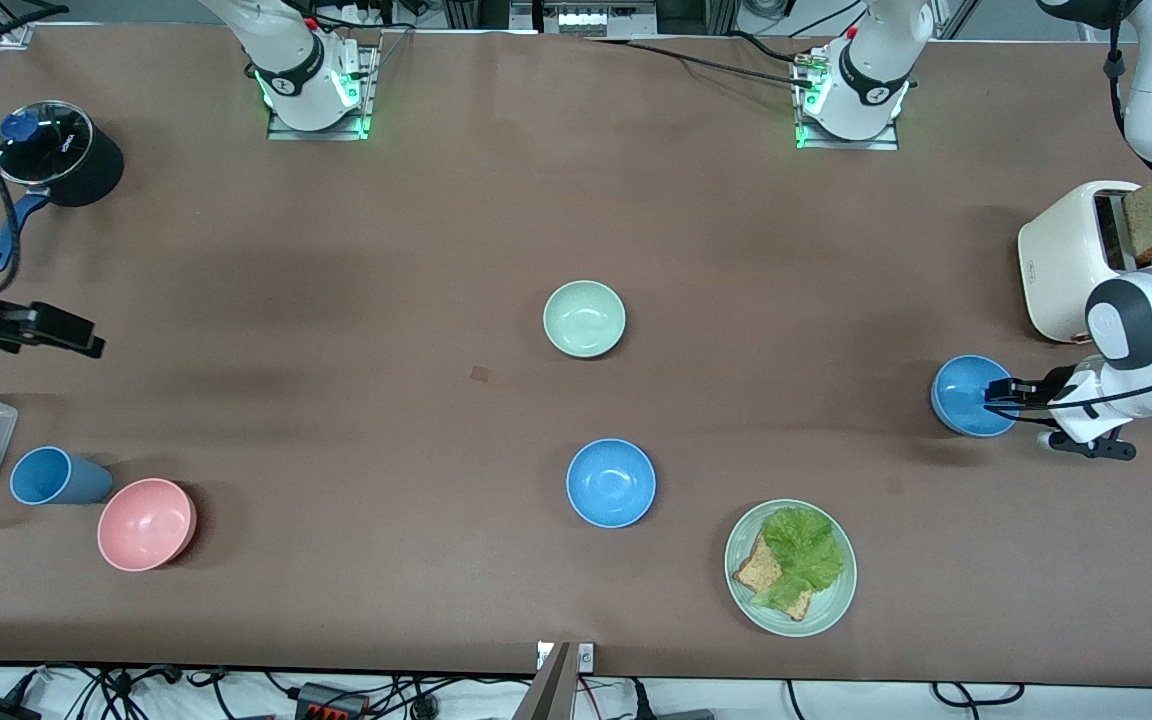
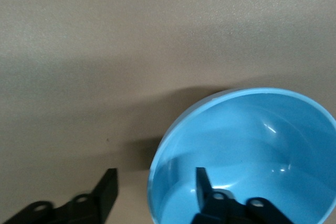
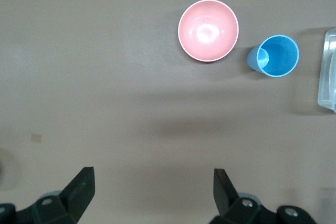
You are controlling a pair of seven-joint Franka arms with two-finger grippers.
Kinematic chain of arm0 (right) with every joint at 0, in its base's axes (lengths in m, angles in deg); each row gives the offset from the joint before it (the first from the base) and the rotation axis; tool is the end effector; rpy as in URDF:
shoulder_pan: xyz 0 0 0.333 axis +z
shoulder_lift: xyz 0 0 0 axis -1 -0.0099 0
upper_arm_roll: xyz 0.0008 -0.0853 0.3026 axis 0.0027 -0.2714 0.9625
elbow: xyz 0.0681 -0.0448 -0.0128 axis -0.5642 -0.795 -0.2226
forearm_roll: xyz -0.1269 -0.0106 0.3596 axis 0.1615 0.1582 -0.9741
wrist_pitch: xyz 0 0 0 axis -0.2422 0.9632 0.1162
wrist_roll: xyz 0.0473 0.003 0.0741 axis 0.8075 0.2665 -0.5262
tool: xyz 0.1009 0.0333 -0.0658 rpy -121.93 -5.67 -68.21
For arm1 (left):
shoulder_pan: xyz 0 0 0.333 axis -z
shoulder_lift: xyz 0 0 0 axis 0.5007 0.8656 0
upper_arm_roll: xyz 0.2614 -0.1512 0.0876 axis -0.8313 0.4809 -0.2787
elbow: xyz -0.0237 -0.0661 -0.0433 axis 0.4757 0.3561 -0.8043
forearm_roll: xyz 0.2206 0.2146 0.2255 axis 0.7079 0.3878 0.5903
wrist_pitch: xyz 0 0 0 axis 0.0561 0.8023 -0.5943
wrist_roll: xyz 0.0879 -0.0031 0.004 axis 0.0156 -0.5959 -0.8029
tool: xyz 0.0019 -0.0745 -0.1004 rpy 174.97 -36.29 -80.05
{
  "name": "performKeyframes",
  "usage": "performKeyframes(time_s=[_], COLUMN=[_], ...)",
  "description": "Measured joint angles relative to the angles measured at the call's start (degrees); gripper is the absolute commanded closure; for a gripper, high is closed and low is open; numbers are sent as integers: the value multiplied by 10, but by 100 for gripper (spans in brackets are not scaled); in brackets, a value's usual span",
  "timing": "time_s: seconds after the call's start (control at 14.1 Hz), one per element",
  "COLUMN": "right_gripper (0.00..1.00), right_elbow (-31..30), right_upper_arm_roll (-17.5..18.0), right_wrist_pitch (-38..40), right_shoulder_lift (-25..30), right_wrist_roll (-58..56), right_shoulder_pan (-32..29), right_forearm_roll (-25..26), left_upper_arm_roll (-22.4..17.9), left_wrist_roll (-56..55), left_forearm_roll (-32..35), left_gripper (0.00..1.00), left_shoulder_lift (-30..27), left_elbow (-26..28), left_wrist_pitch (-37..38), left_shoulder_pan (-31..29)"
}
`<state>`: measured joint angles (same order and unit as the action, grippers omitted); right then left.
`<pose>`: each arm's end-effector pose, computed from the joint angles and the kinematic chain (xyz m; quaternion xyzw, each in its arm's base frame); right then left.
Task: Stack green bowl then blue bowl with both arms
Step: 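Grasp the blue bowl rim with the left gripper, then lift and carry the blue bowl over the green bowl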
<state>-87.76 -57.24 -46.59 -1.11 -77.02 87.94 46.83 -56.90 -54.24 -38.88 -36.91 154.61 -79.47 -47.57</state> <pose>0.6341 -0.0322 0.5473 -0.9997 0.0184 -0.0024 0.0140 0.6073 0.1910 0.1851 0.9943 -0.0545 -0.0829 0.0396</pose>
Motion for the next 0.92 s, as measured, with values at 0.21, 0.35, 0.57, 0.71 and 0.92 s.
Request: performKeyframes(time_s=[0.21, 0.35, 0.57, 0.71, 0.92], right_gripper=[0, 0, 0, 0, 0], right_elbow=[1, 1, -1, -7, -46], right_upper_arm_roll=[-4, -4, -3, -3, -3], right_wrist_pitch=[11, 19, 21, 23, 18], right_shoulder_lift=[14, 18, 18, 20, 46], right_wrist_roll=[-22, -22, -22, -22, -22], right_shoulder_pan=[0, 0, 0, 0, 0], right_forearm_roll=[2, 3, 4, 4, 5], left_upper_arm_roll=[0, 1, 9, 14, 39], left_wrist_roll=[0, 0, 0, 0, 1], left_forearm_roll=[0, 0, -1, -1, -1], left_gripper=[72, 88, 99, 99, 99], left_shoulder_lift=[2, 2, 2, -2, -14], left_elbow=[0, 0, -2, -7, -9], left_wrist_pitch=[0, 2, 10, 27, 68], left_shoulder_pan=[0, 0, 0, -1, 1])
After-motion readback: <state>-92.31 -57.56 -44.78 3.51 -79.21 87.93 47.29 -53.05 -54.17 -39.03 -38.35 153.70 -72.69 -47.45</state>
